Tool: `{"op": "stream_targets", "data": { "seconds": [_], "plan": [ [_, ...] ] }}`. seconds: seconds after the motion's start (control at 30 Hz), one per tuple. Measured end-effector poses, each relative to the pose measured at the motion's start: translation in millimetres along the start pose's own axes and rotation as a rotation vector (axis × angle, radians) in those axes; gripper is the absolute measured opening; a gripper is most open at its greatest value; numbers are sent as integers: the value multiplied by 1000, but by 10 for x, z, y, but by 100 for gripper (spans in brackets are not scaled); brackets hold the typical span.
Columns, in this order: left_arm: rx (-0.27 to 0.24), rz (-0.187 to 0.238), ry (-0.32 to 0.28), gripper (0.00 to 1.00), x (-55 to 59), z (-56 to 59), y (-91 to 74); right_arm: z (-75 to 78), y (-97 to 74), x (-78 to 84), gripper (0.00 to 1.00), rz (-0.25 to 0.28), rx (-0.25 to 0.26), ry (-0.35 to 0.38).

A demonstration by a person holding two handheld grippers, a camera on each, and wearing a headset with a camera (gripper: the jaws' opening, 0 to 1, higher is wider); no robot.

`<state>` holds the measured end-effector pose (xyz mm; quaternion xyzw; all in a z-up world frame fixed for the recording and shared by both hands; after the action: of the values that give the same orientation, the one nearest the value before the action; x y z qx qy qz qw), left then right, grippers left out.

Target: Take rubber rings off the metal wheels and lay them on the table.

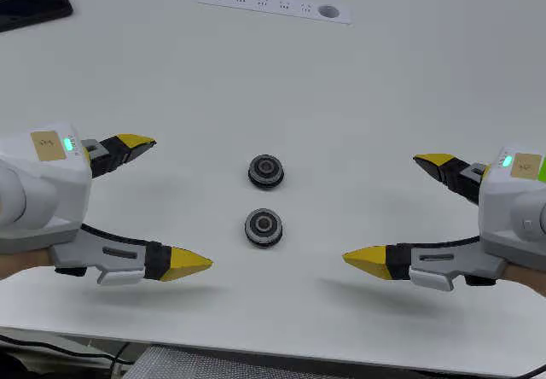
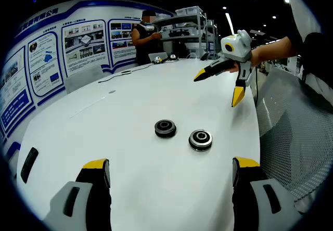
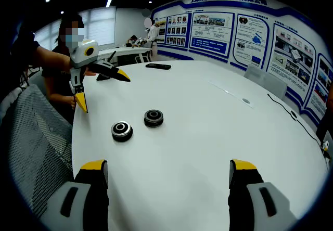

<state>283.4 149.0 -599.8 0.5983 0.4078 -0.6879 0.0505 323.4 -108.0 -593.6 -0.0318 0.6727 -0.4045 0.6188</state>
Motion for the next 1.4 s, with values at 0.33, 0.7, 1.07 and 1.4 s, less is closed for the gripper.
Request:
{"op": "stream_targets", "data": {
  "seconds": [0.33, 0.7, 1.07, 1.4],
  "plan": [
    [13, -31, 40, 100, 30, 26, -10, 64, -31, 16, 98, 2, 20, 19],
    [14, -36, 42, 100, 35, 24, -36, 25, -38, 59, 97, -7, 13, 34],
    [12, -53, 61, 100, 67, 36, -62, -2, -57, 128, 97, -24, 14, 45],
    [8, -53, 59, 100, 60, 9, -64, -58, -46, 144, 96, -28, 5, 49]
  ]
}}
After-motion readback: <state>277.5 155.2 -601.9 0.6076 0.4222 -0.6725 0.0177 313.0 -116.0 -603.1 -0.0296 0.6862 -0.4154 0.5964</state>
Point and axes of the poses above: the centre of the closed fingertips' face, and the gripper's own axes: y roughly forward along the fingers, z roughly to its right, x roughly out of its underside, the point moved 5 cm from there along -y, roughly backward along the fingers
